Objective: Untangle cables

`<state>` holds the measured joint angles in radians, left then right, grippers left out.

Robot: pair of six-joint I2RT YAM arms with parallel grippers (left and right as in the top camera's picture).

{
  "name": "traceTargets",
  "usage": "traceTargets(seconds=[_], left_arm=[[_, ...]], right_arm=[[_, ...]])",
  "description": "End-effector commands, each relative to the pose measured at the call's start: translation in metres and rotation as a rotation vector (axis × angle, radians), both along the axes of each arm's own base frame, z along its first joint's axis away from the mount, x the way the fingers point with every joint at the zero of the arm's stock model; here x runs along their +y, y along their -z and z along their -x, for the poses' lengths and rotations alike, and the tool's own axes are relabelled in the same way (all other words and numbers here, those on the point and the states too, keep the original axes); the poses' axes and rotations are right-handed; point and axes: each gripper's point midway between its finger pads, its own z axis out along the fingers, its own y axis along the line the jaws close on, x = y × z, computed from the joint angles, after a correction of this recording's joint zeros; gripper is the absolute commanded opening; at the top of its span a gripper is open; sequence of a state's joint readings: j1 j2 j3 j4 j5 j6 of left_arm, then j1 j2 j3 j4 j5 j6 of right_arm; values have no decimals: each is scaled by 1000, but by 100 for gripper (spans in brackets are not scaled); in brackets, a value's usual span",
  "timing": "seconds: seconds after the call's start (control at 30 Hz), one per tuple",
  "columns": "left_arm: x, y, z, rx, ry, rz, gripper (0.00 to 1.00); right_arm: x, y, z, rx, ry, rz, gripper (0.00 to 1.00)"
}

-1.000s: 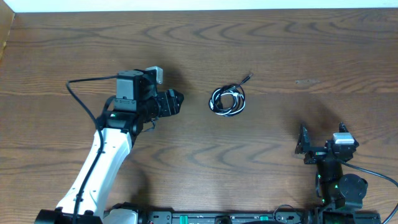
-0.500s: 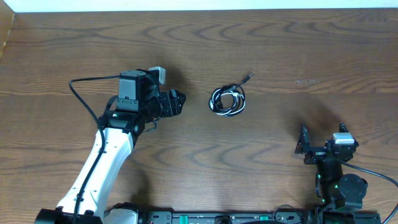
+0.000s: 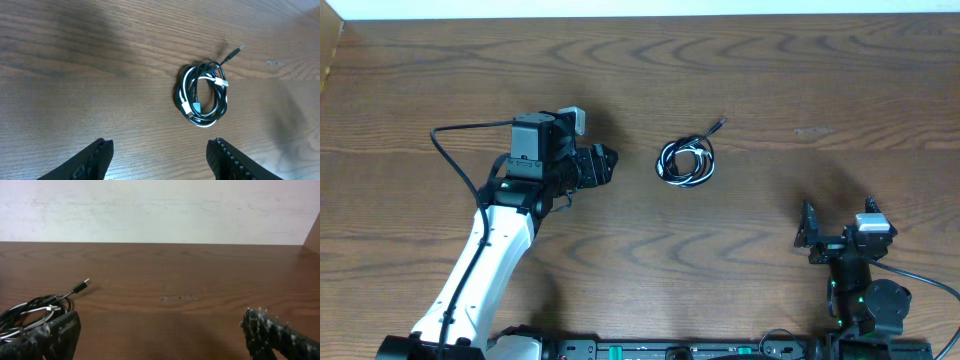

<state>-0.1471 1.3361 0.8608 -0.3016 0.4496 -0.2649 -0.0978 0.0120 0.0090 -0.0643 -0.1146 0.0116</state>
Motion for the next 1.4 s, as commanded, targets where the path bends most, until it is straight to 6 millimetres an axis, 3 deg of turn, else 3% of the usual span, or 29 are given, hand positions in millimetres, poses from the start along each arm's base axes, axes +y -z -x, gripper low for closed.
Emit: traceTargets(seconds=[0.0,0.87,1.03,1.17,1.37], left_arm=[[1,-10,-8,-32,-9,-9,64],[1,-12,-8,-36,-9,-8,64],[0,-38,-12,-103,-9,3,64],[1,-53,-5,-133,-10,12,64],[2,-63,-1,-158,-10,16,64]], right_arm=[[-2,1,0,2,12,-10,99],[-2,1,0,2,12,-10,99],[-2,1,0,2,12,-10,99],[-2,1,0,2,12,-10,99],[-2,1,0,2,12,-10,99]])
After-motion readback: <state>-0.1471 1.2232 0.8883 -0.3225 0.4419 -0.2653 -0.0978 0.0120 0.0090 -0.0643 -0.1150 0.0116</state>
